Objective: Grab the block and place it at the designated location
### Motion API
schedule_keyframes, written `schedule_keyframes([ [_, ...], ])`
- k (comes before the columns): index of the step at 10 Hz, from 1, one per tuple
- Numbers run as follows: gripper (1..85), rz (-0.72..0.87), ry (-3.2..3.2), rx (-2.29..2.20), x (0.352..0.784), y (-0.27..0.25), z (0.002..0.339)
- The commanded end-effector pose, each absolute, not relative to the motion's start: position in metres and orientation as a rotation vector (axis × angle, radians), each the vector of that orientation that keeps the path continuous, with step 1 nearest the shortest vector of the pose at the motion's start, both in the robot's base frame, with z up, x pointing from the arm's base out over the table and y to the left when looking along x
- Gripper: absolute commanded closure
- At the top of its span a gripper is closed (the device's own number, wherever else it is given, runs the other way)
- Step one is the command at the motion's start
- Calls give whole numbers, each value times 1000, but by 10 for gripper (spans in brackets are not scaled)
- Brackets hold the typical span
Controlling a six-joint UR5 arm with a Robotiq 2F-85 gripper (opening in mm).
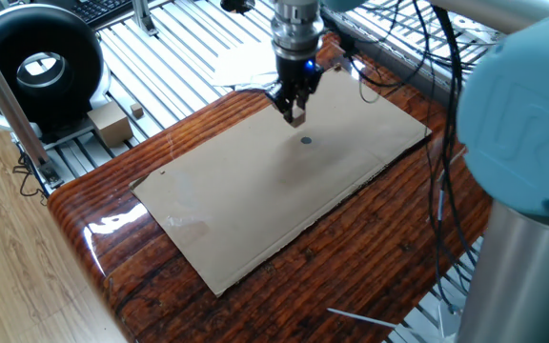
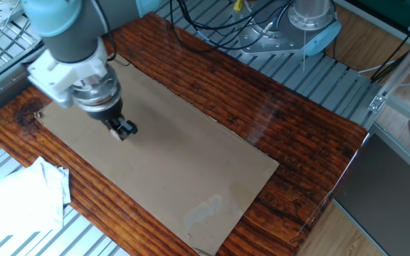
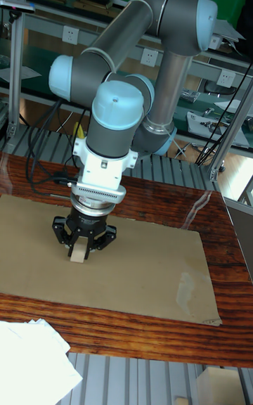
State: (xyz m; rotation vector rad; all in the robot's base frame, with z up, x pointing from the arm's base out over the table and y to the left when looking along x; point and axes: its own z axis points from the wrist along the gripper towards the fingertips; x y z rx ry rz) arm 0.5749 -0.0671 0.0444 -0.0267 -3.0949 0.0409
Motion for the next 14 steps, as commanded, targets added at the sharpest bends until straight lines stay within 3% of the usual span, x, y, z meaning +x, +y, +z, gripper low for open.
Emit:
schedule_keyframes([
  [1, 847, 21, -3087, -57, 555, -69, 39],
  [11, 847, 5, -3104, -92, 551, -68, 27],
  [14, 677, -24, -3108, -80, 552, -62, 26],
])
